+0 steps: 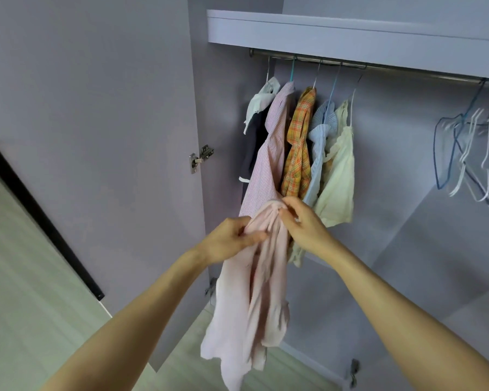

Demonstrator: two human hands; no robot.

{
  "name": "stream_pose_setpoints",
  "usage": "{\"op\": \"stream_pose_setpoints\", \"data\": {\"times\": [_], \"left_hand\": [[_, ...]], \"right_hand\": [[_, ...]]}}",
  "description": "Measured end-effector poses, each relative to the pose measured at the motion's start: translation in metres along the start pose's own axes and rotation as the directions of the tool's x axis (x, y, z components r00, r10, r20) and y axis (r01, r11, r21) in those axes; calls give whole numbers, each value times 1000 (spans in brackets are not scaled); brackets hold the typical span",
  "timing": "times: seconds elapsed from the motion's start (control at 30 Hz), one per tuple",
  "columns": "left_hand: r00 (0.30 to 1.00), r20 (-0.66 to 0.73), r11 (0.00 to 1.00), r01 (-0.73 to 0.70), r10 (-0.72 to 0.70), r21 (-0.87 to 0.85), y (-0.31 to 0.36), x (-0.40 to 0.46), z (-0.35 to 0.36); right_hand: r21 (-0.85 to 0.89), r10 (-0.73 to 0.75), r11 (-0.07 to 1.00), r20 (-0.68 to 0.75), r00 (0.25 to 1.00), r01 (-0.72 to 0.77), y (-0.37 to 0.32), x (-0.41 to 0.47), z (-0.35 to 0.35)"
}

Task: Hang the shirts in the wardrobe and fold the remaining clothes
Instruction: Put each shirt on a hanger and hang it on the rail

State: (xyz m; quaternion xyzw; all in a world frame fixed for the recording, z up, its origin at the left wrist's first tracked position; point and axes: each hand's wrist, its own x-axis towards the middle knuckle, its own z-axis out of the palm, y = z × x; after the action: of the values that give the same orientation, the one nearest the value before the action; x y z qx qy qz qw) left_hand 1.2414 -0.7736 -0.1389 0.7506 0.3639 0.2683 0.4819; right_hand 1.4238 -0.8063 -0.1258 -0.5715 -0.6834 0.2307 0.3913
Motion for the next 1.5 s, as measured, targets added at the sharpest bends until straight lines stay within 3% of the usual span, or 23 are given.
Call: {"op": "stream_pose_setpoints", "data": {"times": [0.1,0.2,0.33,0.43,0.53,0.6,0.7,0.8,0.87,0.93,0.97,1.03,1.1,1.2,1.33,1.4,1.5], "left_hand": [[977,172,991,112,-123,73,-9,-10,0],[994,45,911,75,-102,406,-18,-14,-4],[995,-81,841,-12,66,541,-14,-16,-18],[976,-11,601,-126,219,790,-19,-17,-31],[979,20,402,-103,204,910,-24,-21,-38],[981,-18,467,-75,192,881,-30,-21,-41],[966,-198,801,-14,165,599,-26,-24,-35],[968,-239,909,34,72,416,-9,-14,-23],[973,-201,968,152,-112,199,5,-4,-15],[923,-151,927,327,-355,-182,16,8,-9],[894,-117,865,376,-433,-332,21,13,-6],[869,-73,769,390,-489,-506,30,20,-1],[860,-81,717,363,-503,-595,40,26,7],[868,-89,702,330,-488,-631,47,28,15],[901,-114,783,295,-419,-548,52,30,17],[912,-228,906,254,-340,-338,50,29,8],[967,-145,975,195,-210,-111,29,16,-4]], "right_hand": [[95,24,995,-123,992,-12,2,7,-9],[227,137,971,-248,959,-80,11,12,-21],[131,236,969,-238,942,-209,31,9,-27],[-48,248,962,-257,934,-269,47,1,-28],[-140,275,940,-219,936,-310,53,-8,-25],[-185,281,932,-174,944,-311,56,-11,-24],[-163,320,932,-42,946,-323,58,-13,-25],[-60,396,916,-33,918,-397,54,-13,-22],[-33,371,925,-137,919,-379,49,-13,-17],[13,348,937,-158,924,-350,38,-16,-10],[96,376,925,-92,922,-368,32,-20,-8],[313,406,845,153,901,-434,19,-29,-1],[339,346,836,285,894,-432,10,-37,4],[266,307,892,240,921,-366,1,-36,14],[122,272,956,-19,962,-268,3,-27,14],[168,268,952,-43,962,-258,5,-24,7],[208,225,956,-60,973,-209,-4,-16,-2]]}}
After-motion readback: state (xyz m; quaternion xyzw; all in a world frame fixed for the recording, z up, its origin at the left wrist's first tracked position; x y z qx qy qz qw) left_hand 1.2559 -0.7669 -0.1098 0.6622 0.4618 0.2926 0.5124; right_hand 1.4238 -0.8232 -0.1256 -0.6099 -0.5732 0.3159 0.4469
